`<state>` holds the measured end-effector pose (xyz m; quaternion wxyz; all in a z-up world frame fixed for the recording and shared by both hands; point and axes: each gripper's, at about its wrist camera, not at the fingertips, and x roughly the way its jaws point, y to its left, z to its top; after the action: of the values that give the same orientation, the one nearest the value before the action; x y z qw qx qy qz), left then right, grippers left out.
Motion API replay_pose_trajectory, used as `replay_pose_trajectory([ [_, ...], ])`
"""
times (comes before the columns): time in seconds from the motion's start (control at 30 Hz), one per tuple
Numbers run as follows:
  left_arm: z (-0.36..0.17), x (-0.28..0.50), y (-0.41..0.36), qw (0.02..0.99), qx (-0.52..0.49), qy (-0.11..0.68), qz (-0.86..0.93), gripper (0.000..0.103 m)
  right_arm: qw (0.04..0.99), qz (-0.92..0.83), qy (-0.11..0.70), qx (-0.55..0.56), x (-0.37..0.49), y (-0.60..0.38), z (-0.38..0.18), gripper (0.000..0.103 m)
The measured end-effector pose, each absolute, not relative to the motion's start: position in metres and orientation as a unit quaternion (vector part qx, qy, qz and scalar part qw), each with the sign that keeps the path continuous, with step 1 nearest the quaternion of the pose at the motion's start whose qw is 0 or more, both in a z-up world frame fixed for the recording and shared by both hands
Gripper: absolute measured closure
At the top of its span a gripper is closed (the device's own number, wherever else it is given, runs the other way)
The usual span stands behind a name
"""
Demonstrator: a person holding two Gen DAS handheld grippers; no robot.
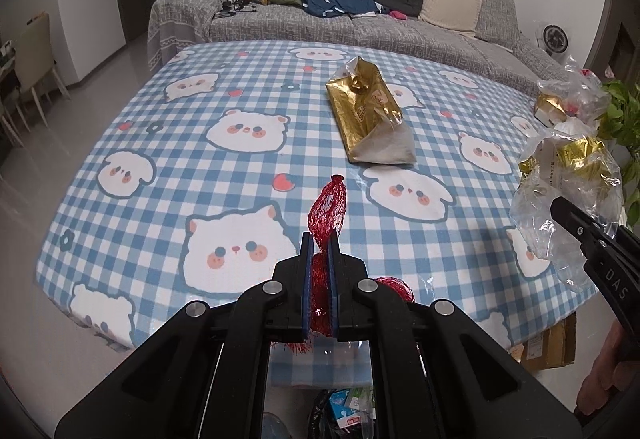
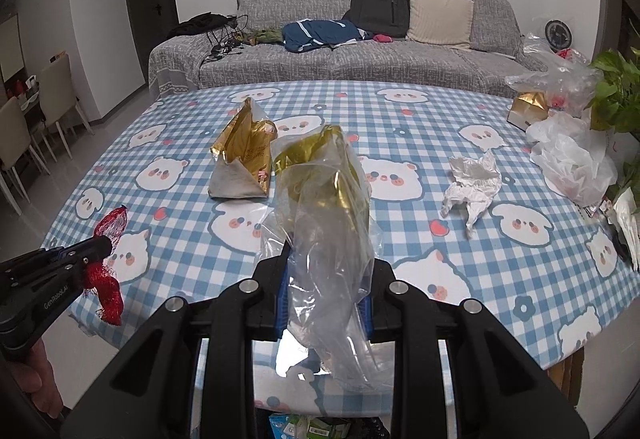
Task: Collect trash
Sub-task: 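Carry the red net and clear plastic bag with both tools over the black bin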
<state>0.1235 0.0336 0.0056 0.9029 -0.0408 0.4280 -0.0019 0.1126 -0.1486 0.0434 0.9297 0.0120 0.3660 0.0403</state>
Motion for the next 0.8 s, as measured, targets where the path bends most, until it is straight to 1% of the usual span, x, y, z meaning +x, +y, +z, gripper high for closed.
replay_pose_trajectory([
  [0.8, -0.021, 0.029, 0.038, 0.897, -0.040, 0.440, -0.014, 0.097, 0.924, 0.055, 0.378, 0.002, 0.032, -0.135, 0.020, 0.078],
])
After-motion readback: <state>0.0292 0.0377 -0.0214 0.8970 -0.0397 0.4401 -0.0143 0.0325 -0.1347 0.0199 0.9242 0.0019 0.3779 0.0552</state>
